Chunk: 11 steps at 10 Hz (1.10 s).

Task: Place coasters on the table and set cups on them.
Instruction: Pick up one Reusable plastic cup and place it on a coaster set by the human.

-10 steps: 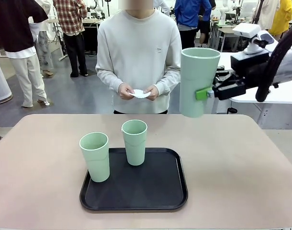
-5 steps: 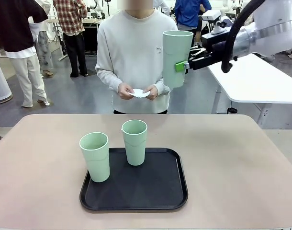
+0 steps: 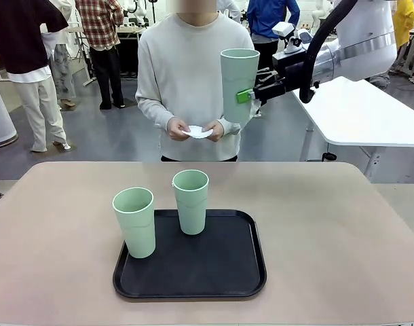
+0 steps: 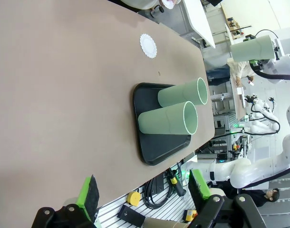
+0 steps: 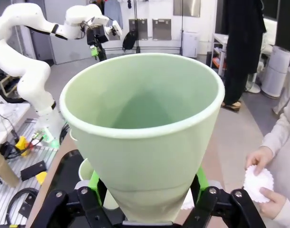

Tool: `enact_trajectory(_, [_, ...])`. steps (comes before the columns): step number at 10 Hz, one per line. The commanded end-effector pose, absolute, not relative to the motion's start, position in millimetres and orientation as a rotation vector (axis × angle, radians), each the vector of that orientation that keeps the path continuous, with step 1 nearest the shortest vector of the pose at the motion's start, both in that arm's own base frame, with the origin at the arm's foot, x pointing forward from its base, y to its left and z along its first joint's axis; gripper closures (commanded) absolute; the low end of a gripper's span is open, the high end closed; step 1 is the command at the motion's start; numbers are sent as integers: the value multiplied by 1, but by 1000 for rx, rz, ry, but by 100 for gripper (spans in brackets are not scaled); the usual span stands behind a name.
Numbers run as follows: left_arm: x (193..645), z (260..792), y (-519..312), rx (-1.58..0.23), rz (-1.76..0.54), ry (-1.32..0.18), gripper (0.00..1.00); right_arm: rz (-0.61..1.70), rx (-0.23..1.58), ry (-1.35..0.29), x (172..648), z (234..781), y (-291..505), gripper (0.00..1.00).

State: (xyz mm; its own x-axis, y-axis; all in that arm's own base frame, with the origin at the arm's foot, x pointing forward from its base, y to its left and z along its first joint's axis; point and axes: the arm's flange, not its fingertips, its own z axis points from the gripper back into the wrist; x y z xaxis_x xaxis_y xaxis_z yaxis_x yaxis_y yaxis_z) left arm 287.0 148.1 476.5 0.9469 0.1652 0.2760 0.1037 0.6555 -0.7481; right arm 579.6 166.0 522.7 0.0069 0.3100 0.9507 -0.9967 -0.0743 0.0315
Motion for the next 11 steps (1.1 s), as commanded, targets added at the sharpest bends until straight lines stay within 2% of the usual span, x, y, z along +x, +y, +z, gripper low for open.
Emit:
enact_trajectory(1, [289,476,147,-873,40,-348,0,1389,1063,-913,575,529,159,17])
enact_trajectory(5, [289,476,147,-873,40,-348,0,1387,1051,-919,578,525,161,17])
enact_trajectory(7, [289,476,147,-873,40,-348,0,1457,1185,-944,610,510,174,17])
enact_trajectory(11, [289,476,147,-873,40,-348,0,1562,1235,-893,673,473,228,17])
